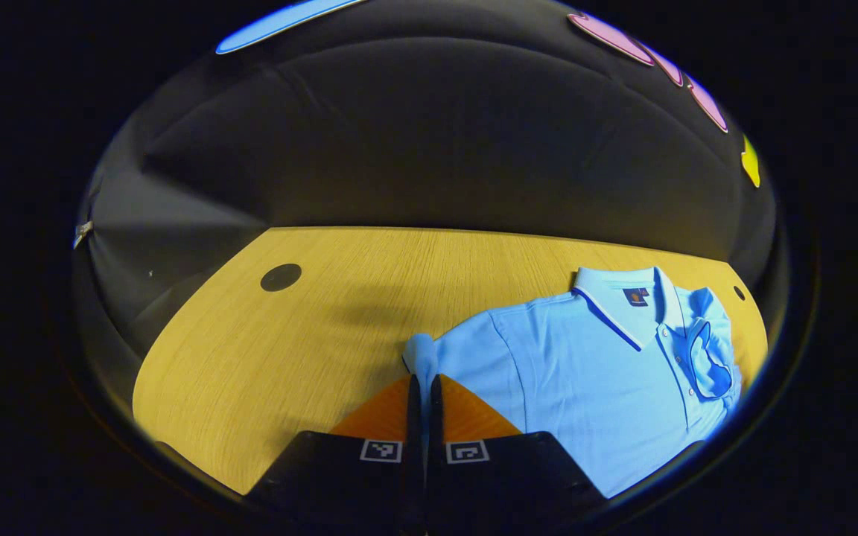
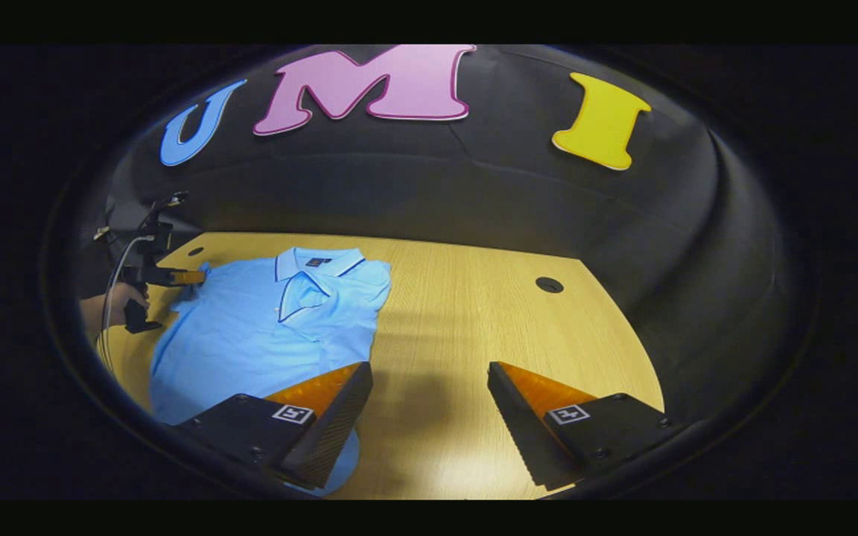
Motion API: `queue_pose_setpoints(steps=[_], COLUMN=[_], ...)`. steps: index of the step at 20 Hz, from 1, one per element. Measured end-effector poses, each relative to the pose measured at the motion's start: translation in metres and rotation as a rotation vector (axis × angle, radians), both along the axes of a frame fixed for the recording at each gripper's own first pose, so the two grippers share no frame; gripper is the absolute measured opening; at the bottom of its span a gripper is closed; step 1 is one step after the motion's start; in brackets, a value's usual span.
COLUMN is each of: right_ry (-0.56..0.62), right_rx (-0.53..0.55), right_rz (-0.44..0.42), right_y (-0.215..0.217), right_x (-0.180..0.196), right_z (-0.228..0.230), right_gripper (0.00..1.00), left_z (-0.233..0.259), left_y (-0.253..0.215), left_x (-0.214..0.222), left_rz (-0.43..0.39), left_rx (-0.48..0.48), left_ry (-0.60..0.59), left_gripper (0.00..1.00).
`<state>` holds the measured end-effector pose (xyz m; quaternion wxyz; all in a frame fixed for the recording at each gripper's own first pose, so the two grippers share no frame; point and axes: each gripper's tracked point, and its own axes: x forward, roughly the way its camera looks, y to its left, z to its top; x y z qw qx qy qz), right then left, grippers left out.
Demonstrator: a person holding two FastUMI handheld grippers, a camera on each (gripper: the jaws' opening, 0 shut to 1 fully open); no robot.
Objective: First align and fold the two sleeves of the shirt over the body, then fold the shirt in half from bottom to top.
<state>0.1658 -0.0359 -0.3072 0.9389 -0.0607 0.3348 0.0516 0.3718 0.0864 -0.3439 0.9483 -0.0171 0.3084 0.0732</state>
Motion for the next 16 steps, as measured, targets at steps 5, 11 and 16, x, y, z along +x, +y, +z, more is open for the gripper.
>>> queue_pose_setpoints(steps=[5,11,16], right_ry=[-0.014,-0.027,-0.048], right_rx=[0.022,0.040,0.052], right_rz=[-0.002,0.017,0.020], right_y=[-0.003,-0.004,-0.009], right_x=[0.000,-0.006,-0.012], right_z=[0.004,0.008,0.018], right_gripper=[0.98,0.98,0.98], left_z=[0.037,0.080,0.084], left_y=[-0.013,-0.091,-0.164], left_x=[-0.001,-0.004,-0.015], left_rz=[-0.041,-0.141,-0.214], left_rx=[0.100,0.067,-0.090], left_ry=[-0.027,-0.082,-0.087], left_gripper=[0.06,0.06,0.08])
